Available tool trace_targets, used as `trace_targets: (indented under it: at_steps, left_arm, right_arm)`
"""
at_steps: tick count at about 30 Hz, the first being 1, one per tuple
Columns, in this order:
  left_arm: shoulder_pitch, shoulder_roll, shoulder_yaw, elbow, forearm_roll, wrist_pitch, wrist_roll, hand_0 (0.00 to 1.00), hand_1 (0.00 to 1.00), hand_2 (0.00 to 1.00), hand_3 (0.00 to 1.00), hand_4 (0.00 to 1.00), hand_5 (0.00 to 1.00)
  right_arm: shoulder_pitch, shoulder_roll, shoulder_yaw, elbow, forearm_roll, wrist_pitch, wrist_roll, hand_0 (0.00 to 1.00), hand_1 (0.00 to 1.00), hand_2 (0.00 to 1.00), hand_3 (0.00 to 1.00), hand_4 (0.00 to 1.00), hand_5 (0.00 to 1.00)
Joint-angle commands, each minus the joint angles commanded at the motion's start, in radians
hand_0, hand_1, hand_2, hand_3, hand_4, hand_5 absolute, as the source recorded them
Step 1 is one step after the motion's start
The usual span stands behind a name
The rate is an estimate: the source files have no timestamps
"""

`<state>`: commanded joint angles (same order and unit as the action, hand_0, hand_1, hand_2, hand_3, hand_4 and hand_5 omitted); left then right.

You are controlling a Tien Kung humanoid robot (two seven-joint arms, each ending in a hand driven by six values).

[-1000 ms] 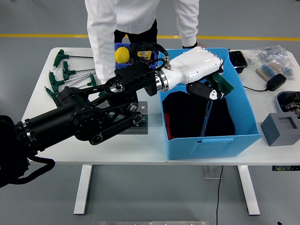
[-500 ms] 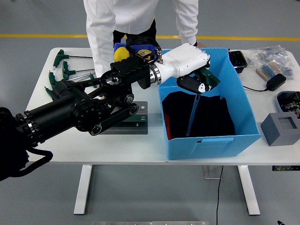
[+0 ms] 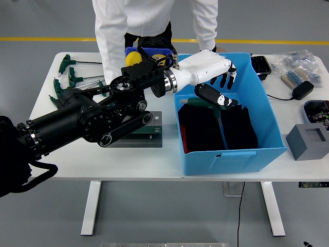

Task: Lift tool from toolbox,place it in box,lift tool from toolbox,place it in box

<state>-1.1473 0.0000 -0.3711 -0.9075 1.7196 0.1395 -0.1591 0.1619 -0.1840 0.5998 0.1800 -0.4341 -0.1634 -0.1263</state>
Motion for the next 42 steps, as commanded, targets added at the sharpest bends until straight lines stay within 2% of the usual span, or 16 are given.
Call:
trace_targets:
  at_steps: [1, 2, 8, 20, 25, 26, 28, 34, 38, 42]
  left_arm:
    - [-0.001, 0.000, 0.000, 0.000, -0.001, 0.004, -0.004, 0.314, 0.454, 0.553, 0.510, 0.888, 0.628]
    - [-0.002, 0.000, -0.002, 0.000, -0.004, 0.016, -0.013, 0.406, 0.545, 0.627, 0.531, 0.908, 0.639]
    - [-0.008, 0.000, -0.011, 0.006, -0.011, 0.042, -0.031, 0.424, 0.568, 0.649, 0.544, 0.915, 0.633]
    - [0.014, 0.000, -0.032, 0.010, 0.007, 0.037, -0.034, 0.422, 0.560, 0.640, 0.547, 0.929, 0.628]
    - [0.052, 0.000, -0.069, 0.007, 0.031, 0.019, -0.025, 0.422, 0.560, 0.640, 0.547, 0.929, 0.628]
    - [0.060, 0.000, -0.079, 0.004, 0.037, 0.015, -0.023, 0.386, 0.491, 0.581, 0.542, 0.929, 0.634]
    - [0.077, 0.001, -0.103, -0.004, 0.052, 0.007, -0.018, 0.386, 0.491, 0.581, 0.542, 0.929, 0.634]
    - [0.130, 0.086, -0.187, -0.056, 0.111, -0.028, 0.001, 0.380, 0.476, 0.555, 0.540, 0.927, 0.637]
    - [0.143, 0.143, -0.207, -0.067, 0.138, -0.044, 0.006, 0.387, 0.472, 0.553, 0.537, 0.927, 0.640]
    - [0.172, 0.186, -0.244, -0.075, 0.162, -0.063, 0.018, 0.387, 0.472, 0.553, 0.537, 0.927, 0.640]
  right_arm:
    - [0.000, 0.000, 0.000, 0.000, 0.000, 0.000, 0.000, 0.659, 0.669, 0.738, 0.671, 0.944, 0.729]
    - [0.001, 0.000, 0.004, 0.000, -0.004, 0.001, -0.002, 0.658, 0.669, 0.738, 0.673, 0.944, 0.729]
    - [0.005, -0.001, 0.007, 0.000, -0.017, 0.005, -0.006, 0.658, 0.668, 0.738, 0.671, 0.943, 0.728]
    - [0.000, -0.001, 0.008, 0.000, -0.009, 0.006, -0.004, 0.658, 0.668, 0.736, 0.672, 0.942, 0.727]
    - [-0.007, 0.002, 0.009, 0.000, 0.003, 0.005, -0.002, 0.658, 0.668, 0.736, 0.672, 0.942, 0.727]
    - [-0.009, 0.003, 0.012, 0.000, 0.004, 0.005, -0.003, 0.658, 0.667, 0.735, 0.670, 0.942, 0.727]
    - [-0.012, 0.005, 0.015, 0.000, 0.005, 0.004, -0.002, 0.658, 0.667, 0.735, 0.670, 0.942, 0.727]
    - [-0.020, 0.011, 0.027, 0.000, 0.006, 0.004, -0.003, 0.657, 0.667, 0.735, 0.669, 0.941, 0.726]
    - [-0.024, 0.013, 0.031, 0.000, 0.004, 0.004, -0.004, 0.658, 0.666, 0.734, 0.669, 0.940, 0.726]
    - [-0.027, 0.014, 0.040, 0.000, -0.011, 0.006, -0.008, 0.658, 0.666, 0.734, 0.669, 0.940, 0.726]
